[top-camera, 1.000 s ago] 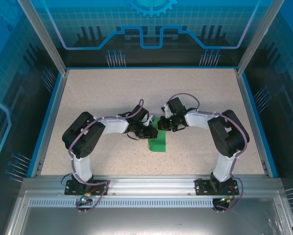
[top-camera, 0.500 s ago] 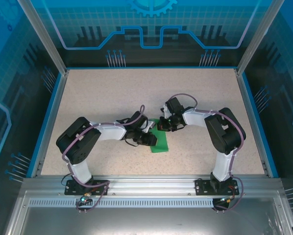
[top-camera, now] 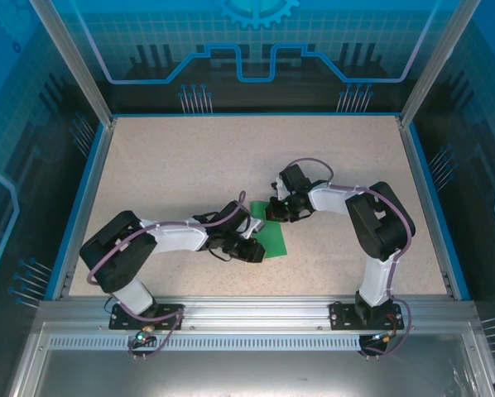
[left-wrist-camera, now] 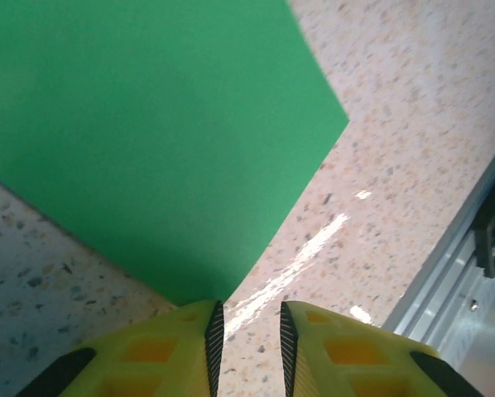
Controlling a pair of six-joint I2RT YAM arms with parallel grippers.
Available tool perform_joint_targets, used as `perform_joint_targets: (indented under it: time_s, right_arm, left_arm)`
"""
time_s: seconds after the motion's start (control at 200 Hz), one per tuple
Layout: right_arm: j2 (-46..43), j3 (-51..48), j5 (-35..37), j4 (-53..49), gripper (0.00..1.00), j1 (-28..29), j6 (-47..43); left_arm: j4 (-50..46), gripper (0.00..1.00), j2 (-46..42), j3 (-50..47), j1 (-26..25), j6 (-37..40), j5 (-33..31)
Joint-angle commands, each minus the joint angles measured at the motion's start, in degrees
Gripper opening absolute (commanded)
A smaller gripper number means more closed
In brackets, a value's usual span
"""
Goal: Fold a paper plane with a square sheet of paper (fold left side to right side)
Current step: First fold the square sheet of paper in half at the center of the table.
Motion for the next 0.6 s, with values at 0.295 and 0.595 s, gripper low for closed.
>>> perform_joint_targets:
  time_s: [0.295, 0.595]
  right_arm:
    - [1.87, -0.75, 3.81, -4.34, 0.03, 0.22, 0.12]
    - [1.42, -0.91, 3.95, -4.64, 0.03, 0.29, 0.05]
  left_arm:
    - [0.94, 0.31, -2.26, 3.48, 3.96, -1.63, 0.32]
    - [1.6, 0.29, 5.99, 5.07, 1.81, -0.85, 0.99]
